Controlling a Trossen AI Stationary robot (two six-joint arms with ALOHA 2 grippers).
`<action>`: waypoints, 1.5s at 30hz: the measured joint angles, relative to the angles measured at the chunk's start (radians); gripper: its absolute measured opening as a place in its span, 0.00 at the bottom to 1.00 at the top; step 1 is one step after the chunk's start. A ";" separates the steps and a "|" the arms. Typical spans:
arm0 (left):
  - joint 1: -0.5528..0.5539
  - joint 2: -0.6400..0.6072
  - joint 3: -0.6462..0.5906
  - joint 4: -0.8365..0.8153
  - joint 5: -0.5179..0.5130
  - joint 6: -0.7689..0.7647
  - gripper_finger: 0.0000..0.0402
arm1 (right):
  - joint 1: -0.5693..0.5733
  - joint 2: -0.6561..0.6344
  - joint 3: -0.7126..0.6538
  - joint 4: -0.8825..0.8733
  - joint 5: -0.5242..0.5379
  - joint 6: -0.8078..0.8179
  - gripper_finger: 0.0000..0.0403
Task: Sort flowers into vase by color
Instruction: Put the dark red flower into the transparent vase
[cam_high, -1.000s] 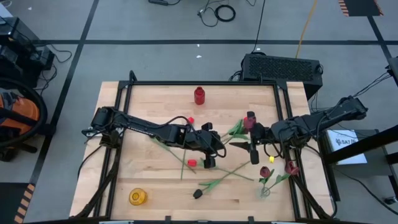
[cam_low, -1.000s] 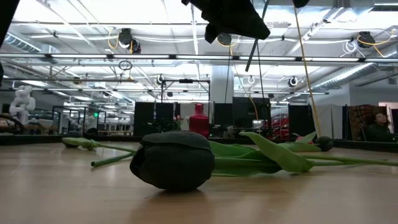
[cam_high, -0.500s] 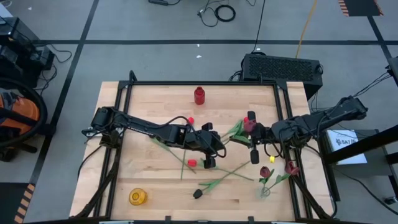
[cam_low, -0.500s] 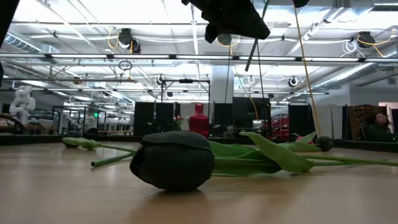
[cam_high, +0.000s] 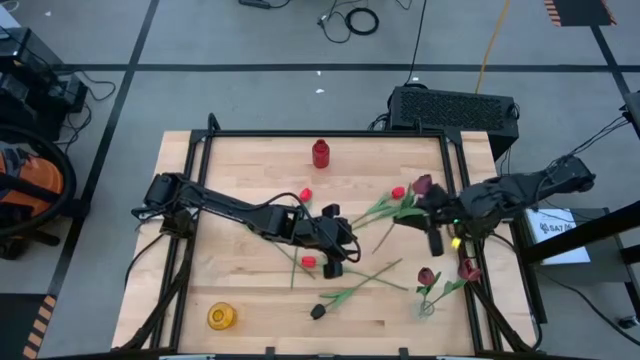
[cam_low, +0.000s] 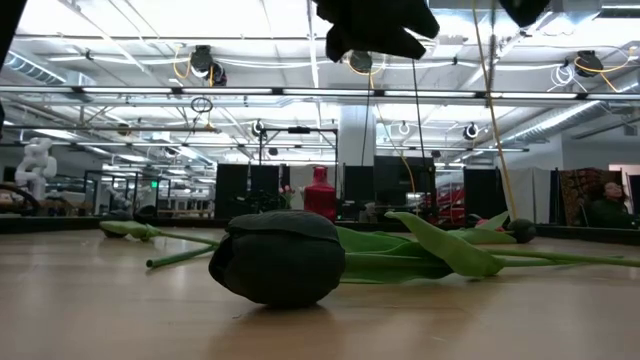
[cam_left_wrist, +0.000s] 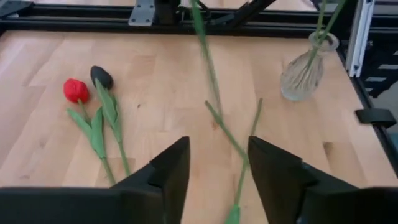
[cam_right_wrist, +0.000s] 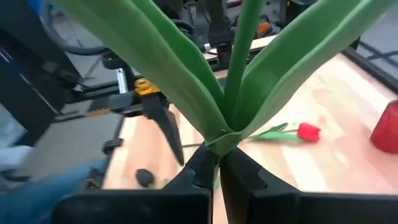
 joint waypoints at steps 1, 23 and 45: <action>0.001 -0.008 0.000 -0.015 0.000 0.000 0.45 | 0.003 -0.022 0.000 -0.013 -0.009 0.016 0.01; -0.001 -0.028 0.000 -0.105 -0.008 -0.036 0.48 | 0.149 -0.081 0.372 -0.482 -0.070 0.274 0.00; -0.024 -0.028 0.000 -0.112 -0.018 -0.057 0.48 | 0.469 0.138 0.392 -0.566 0.113 0.511 0.00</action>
